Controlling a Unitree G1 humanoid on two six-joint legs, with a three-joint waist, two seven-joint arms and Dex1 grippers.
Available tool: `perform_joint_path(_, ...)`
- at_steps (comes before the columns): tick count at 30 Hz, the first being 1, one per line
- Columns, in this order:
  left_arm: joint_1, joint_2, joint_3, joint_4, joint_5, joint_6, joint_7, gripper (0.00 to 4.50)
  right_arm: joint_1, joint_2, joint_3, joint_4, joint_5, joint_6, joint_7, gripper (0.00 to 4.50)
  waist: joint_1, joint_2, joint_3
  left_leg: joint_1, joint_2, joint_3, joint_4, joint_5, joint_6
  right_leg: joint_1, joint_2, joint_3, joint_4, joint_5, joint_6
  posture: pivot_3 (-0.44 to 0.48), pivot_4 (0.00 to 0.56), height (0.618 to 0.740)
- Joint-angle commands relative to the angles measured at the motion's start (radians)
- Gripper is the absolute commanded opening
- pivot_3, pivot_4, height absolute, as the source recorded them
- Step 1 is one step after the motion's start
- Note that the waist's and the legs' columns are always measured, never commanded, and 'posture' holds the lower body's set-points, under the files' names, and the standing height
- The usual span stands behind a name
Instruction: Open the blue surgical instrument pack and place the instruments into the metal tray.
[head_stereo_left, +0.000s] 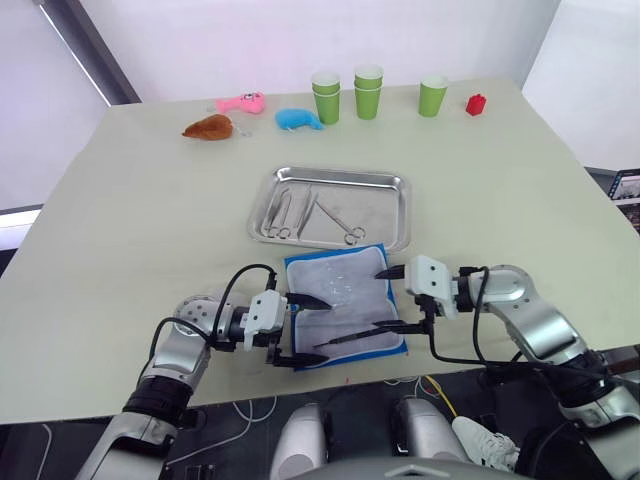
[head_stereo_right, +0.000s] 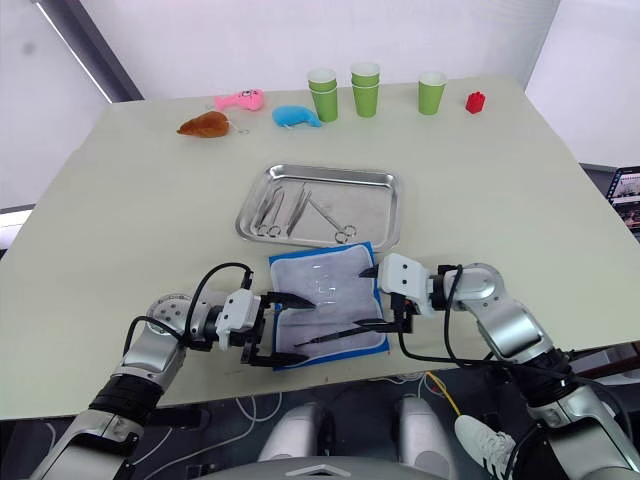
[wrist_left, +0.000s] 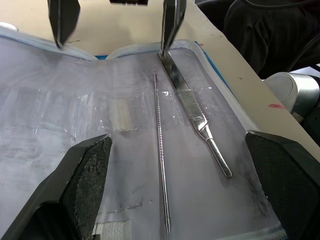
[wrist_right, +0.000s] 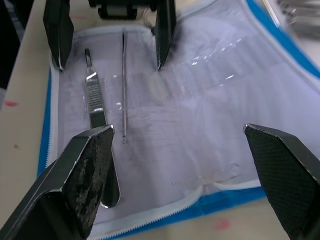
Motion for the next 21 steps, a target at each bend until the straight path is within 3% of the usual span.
perform_joint_path(1,0.050,0.027,-0.047,0.079,0.084,0.027,0.000,4.50,-0.026,0.014,0.018,0.015,-0.028,-0.023,0.001,4.34,0.000,0.000,0.000,0.000,0.000,0.000,0.000,0.000,0.000,0.000,0.000,0.000,0.000,0.000,0.000,0.000,0.150,0.739)
perform_joint_path(19,0.053,0.034,-0.047,0.076,0.083,0.030,0.006,4.50,-0.046,0.054,0.086,0.082,-0.105,-0.002,0.004,4.34,-0.003,-0.006,-0.004,0.006,0.000,0.004,0.001,0.000,0.000,0.001,0.000,0.004,0.006,-0.001,0.000,0.000,0.150,0.739)
perform_joint_path(21,0.056,0.035,-0.047,0.073,0.082,0.030,0.008,4.50,-0.045,0.056,0.091,0.085,-0.109,-0.004,0.007,3.84,-0.004,-0.008,-0.005,0.008,0.000,0.005,0.001,0.000,0.000,0.001,0.001,0.006,0.008,-0.002,-0.001,0.000,0.150,0.739)
